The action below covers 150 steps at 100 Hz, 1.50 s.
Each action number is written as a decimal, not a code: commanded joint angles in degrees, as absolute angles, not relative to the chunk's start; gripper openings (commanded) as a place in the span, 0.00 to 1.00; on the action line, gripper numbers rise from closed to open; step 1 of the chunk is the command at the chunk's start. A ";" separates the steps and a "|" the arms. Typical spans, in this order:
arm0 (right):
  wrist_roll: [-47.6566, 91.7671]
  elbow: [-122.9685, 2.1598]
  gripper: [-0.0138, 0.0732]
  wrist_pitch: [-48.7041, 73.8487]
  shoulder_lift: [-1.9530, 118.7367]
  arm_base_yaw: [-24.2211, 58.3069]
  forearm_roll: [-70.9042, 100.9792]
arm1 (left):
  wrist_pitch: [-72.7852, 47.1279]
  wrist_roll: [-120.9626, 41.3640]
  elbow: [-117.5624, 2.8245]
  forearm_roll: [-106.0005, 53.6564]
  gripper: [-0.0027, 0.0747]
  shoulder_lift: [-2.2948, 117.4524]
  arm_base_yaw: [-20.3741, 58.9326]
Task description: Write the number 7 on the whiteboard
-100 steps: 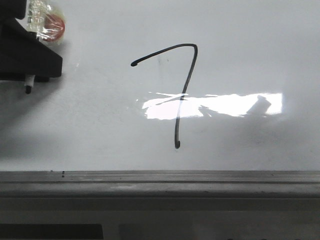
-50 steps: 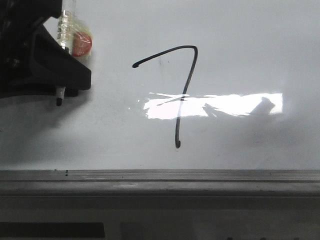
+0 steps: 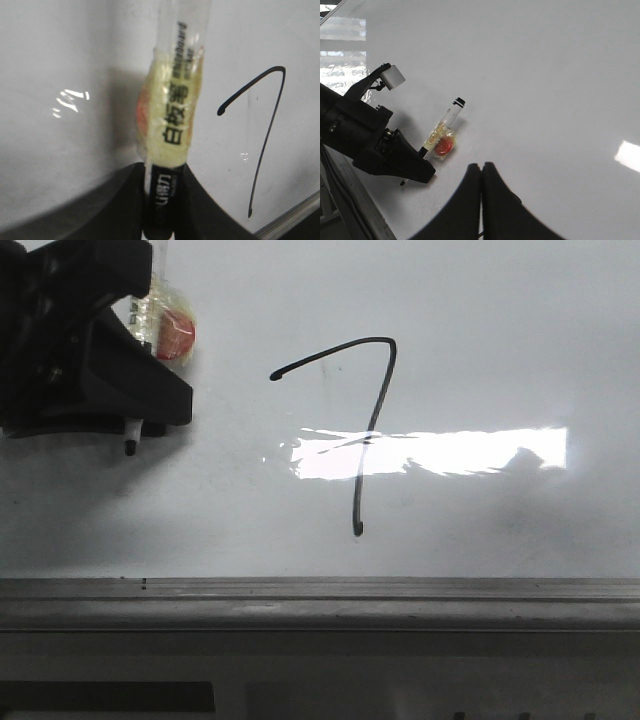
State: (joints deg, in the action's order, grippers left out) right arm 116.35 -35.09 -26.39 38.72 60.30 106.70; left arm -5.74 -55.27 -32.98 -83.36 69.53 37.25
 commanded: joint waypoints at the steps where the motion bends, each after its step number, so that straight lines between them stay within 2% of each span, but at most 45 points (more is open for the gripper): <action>1: 116.72 -36.54 0.09 -25.91 38.38 60.33 106.63 | 10.37 -55.33 -32.22 -82.07 0.06 74.08 35.99; 15: 116.72 -36.54 0.09 -26.24 38.38 60.33 106.63 | 12.82 -55.33 -32.22 -82.26 0.32 74.33 35.99; 20: 116.72 -36.54 0.09 -26.24 38.38 60.33 106.63 | 13.41 -55.33 -32.22 -82.26 0.39 74.33 35.99; 39: 116.72 -36.54 0.09 -26.24 38.38 60.33 106.63 | 13.95 -55.33 -32.22 -82.26 0.45 74.33 35.99; 62: 116.72 -36.54 0.09 -26.24 38.38 60.33 106.63 | 13.77 -55.33 -32.66 -82.26 0.76 73.04 35.99; 81: 116.72 -36.54 0.09 -26.97 38.38 60.33 106.63 | 10.09 -55.33 -33.34 -82.26 0.78 65.86 36.25; 93: 116.72 -36.54 0.09 -28.25 38.38 60.33 106.63 | 5.84 -55.33 -33.34 -81.63 0.75 58.48 36.25; 102: 116.72 -36.54 0.09 -29.30 38.29 60.33 106.63 | 2.05 -55.33 -33.34 -79.37 0.66 52.26 36.25; 109: 116.72 -36.41 0.09 -29.55 37.64 60.33 106.63 | 0.00 -55.33 -32.47 -76.71 0.54 47.35 36.25; 120: 116.47 -34.85 0.08 -29.84 34.79 60.33 106.63 | 0.42 -55.33 -28.84 -72.44 0.31 38.64 36.01; 135: 114.46 -28.02 0.08 -33.22 26.13 60.33 106.63 | 0.00 -55.33 -21.55 -67.83 0.02 27.25 35.99; 150: 114.02 -21.10 0.08 -33.55 15.15 60.33 106.63 | -1.46 -55.33 -16.23 -68.24 0.01 18.66 35.99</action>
